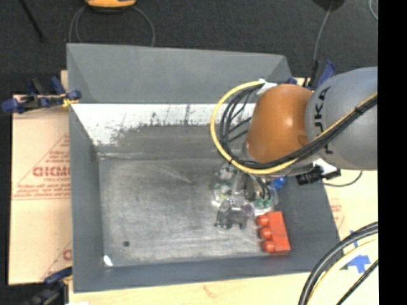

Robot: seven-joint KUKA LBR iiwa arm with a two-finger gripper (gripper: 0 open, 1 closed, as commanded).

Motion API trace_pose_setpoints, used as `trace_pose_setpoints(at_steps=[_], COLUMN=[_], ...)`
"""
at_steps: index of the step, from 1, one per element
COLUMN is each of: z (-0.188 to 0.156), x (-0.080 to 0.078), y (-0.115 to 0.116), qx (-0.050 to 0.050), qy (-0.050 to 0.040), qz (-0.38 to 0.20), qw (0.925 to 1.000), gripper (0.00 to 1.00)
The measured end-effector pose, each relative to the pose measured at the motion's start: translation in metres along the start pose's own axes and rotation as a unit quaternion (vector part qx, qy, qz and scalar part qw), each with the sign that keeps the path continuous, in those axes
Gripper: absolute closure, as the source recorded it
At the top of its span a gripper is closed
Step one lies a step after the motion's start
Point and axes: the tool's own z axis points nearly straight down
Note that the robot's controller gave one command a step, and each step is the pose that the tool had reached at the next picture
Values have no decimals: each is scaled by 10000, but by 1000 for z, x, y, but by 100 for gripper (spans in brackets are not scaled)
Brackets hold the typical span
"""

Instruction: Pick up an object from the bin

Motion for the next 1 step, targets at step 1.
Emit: trace_pose_setpoints(at_steps=[1], z=[53], x=[6], y=[-27], qx=[-11], qy=[-36], qz=[676], qw=[9977], gripper=[0])
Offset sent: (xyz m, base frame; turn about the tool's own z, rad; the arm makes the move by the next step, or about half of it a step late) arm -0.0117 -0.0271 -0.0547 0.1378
